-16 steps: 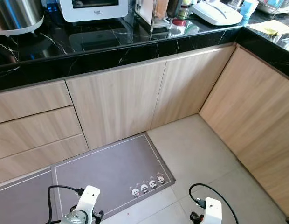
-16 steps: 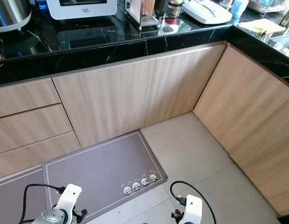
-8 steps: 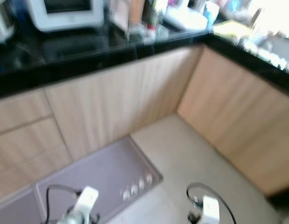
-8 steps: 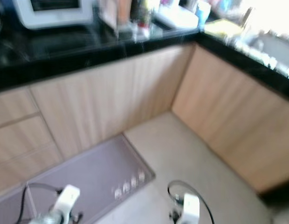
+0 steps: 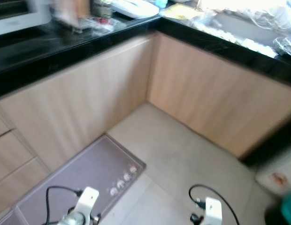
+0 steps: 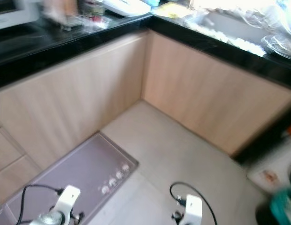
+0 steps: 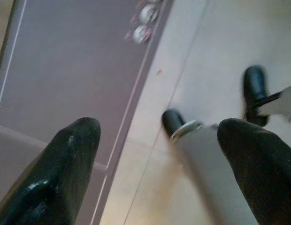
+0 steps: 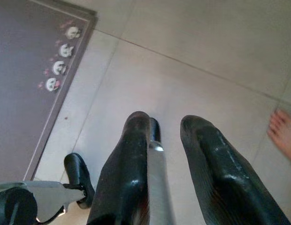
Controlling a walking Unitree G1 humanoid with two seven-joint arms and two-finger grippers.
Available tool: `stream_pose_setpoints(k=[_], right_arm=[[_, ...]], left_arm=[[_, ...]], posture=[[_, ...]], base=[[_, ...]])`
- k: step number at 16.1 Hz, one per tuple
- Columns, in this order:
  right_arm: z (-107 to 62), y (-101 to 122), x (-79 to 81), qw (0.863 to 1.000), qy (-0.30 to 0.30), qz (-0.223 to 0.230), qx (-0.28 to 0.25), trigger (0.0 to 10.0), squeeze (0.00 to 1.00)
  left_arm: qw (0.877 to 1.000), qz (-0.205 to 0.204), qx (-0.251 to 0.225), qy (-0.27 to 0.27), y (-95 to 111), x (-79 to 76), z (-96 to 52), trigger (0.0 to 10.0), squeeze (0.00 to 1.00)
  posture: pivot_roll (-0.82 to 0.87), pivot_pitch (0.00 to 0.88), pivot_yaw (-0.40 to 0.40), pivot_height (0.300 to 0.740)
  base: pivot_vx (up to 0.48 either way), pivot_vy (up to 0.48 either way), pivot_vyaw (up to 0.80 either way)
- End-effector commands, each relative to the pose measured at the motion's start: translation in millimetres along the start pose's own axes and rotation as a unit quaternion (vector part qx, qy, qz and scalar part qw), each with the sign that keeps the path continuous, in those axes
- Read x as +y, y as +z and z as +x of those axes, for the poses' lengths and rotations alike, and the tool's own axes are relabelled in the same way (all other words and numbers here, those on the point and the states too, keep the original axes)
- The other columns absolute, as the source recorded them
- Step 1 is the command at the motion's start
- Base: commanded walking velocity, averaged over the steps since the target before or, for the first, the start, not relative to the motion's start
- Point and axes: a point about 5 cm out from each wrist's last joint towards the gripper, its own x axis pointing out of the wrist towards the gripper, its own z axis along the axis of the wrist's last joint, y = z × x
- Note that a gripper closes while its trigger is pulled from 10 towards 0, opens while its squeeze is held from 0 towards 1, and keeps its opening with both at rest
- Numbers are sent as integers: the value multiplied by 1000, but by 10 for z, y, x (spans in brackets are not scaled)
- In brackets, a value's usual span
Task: Kitchen organization
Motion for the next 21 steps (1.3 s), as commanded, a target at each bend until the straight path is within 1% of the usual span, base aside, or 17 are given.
stream_pose_setpoints(k=[1, 5, 9, 16, 18, 21], right_arm=[[2, 30, -12, 1000, -3, 0, -4, 10000, 0], [2, 31, -13, 1000, -2, -1, -4, 10000, 0], [2, 33, -10, 1000, -3, 7, -9, 10000, 0], [2, 39, -8, 1000, 2, 14, -10, 10000, 0], [2, 36, -11, 1000, 2, 12, -6, 10000, 0], [4, 35, -10, 1000, 9, -1, 2, 10000, 0]], left_arm=[[1000, -1, 4, -10, -22, -52, 5, 10000, 0], [1000, 2, 7, -11, -26, -53, 5, 10000, 0], [1000, -5, 2, -9, -23, -50, 4, 10000, 0], [1000, -5, 11, -7, -31, -53, 6, 10000, 0], [1000, -2, 11, -7, -28, -56, 7, 10000, 0], [1000, 5, 14, -10, -27, -59, 8, 10000, 0]], posture=[[240, 123, -96, 740], [242, 123, -97, 740], [243, 125, -95, 740], [242, 120, -98, 740], [242, 118, -100, 740], [243, 117, -101, 740]], base=[[0, 0, -681], [0, 0, -681], [0, 0, 0], [0, 0, 0], [279, 0, 0], [301, 0, -679]])
